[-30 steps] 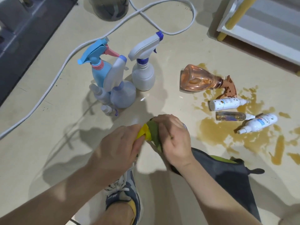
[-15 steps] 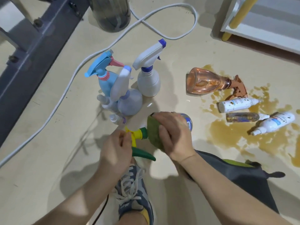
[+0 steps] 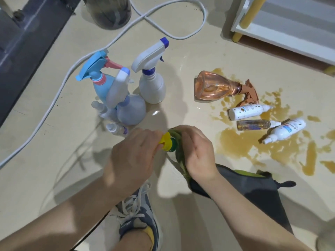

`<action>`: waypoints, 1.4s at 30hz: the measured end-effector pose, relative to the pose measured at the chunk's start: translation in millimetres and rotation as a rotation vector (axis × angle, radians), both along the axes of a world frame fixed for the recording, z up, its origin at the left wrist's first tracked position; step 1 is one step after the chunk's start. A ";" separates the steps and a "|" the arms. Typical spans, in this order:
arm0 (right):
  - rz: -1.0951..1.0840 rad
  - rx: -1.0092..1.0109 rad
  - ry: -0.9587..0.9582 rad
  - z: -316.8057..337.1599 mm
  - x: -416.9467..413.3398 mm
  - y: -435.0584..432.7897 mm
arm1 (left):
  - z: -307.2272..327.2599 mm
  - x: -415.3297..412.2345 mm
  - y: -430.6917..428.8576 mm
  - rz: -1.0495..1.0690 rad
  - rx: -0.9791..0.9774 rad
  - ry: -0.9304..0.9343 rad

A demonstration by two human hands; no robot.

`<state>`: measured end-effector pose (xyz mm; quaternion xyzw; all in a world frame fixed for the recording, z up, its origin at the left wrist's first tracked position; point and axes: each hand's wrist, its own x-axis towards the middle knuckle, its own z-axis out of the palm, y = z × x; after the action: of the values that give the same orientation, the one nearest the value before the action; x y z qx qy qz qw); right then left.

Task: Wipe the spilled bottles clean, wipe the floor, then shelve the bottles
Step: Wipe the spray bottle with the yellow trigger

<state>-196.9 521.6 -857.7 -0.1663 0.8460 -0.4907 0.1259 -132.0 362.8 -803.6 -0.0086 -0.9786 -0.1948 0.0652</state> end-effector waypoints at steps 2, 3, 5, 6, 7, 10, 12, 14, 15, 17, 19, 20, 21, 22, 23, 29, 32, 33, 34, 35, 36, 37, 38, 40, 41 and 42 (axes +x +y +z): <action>-0.026 0.027 -0.013 -23.8 -1.4 19.2 | 2.6 -0.8 -5.6 -0.045 -0.054 0.030; -0.101 0.068 -0.098 -35.4 -4.5 28.0 | 2.6 -2.6 -11.2 -0.064 -0.050 0.036; -0.294 0.164 -0.263 -45.1 -1.7 40.3 | 0.3 -7.8 -25.3 -0.176 -0.030 0.034; -0.333 0.177 -0.308 -41.0 1.0 39.5 | -1.3 -8.7 -30.5 -0.236 -0.033 0.038; -0.341 0.162 -0.329 -33.5 5.0 33.8 | -1.8 -7.9 -33.5 -0.267 -0.040 0.043; -0.244 0.032 -0.209 2.4 24.3 6.4 | 1.7 -2.7 -36.0 -0.232 -0.078 0.108; -0.132 0.015 -0.050 6.2 39.6 0.4 | 5.2 3.5 -37.3 -0.189 -0.134 0.165; -0.072 0.027 0.077 -6.3 43.9 6.7 | 10.0 11.8 -39.6 -0.220 -0.210 0.156; -0.058 0.033 0.121 -15.9 41.3 10.5 | 11.9 15.9 -39.6 -0.240 -0.227 0.110; -0.067 0.056 0.109 -33.9 31.7 14.2 | 19.1 21.8 -36.3 -0.174 -0.173 -0.044; -0.143 0.095 -0.001 -44.8 26.1 20.9 | 28.4 28.2 -27.4 0.031 0.029 -0.214; -0.197 0.105 -0.060 -46.9 24.2 25.4 | 33.6 29.5 -21.2 0.155 0.217 -0.295; -0.251 0.100 -0.132 -47.7 22.1 29.3 | 37.5 29.2 -14.2 0.273 0.429 -0.378; -0.305 0.084 -0.211 -45.3 21.0 29.7 | 38.8 28.1 -8.5 0.382 0.631 -0.435; -0.344 0.070 -0.269 -40.5 21.4 25.5 | 38.5 25.3 -4.4 0.477 0.785 -0.461; -0.012 -0.004 0.151 4.5 60.9 -16.1 | 27.9 30.4 6.0 0.779 1.010 -0.375; 0.104 0.035 0.106 -23.1 45.0 12.3 | 29.6 35.0 6.6 0.795 1.080 -0.373; 0.015 0.065 -0.037 -31.3 36.9 23.7 | 30.0 34.3 6.1 0.792 1.095 -0.370; -0.116 0.077 -0.180 -38.3 31.0 34.2 | 29.0 32.6 5.9 0.790 1.096 -0.365; -0.237 0.081 -0.294 -43.7 28.4 42.3 | 27.8 29.8 6.9 0.790 1.085 -0.361; -0.316 0.078 -0.359 -43.9 29.1 44.7 | 26.6 26.1 8.4 0.787 1.062 -0.355; -0.356 0.076 -0.377 -37.8 33.1 39.4 | 25.9 22.3 9.9 0.772 1.034 -0.348; -0.365 0.082 -0.343 -30.0 38.7 29.8 | 25.3 18.6 11.8 0.742 1.001 -0.339; -0.340 0.088 -0.193 -9.3 51.3 2.7 | 25.5 13.3 15.0 0.673 0.941 -0.319; -0.319 0.054 -0.097 0.1 53.4 -8.2 | 26.0 11.7 14.7 0.651 0.924 -0.300; -0.271 0.009 -0.010 4.1 51.9 -12.5 | 27.4 10.6 13.1 0.638 0.915 -0.275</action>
<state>-145.0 509.0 -853.6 -0.0473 0.8622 -0.5003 0.0634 -121.4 376.0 -776.1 0.3417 -0.7482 -0.5686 -0.0100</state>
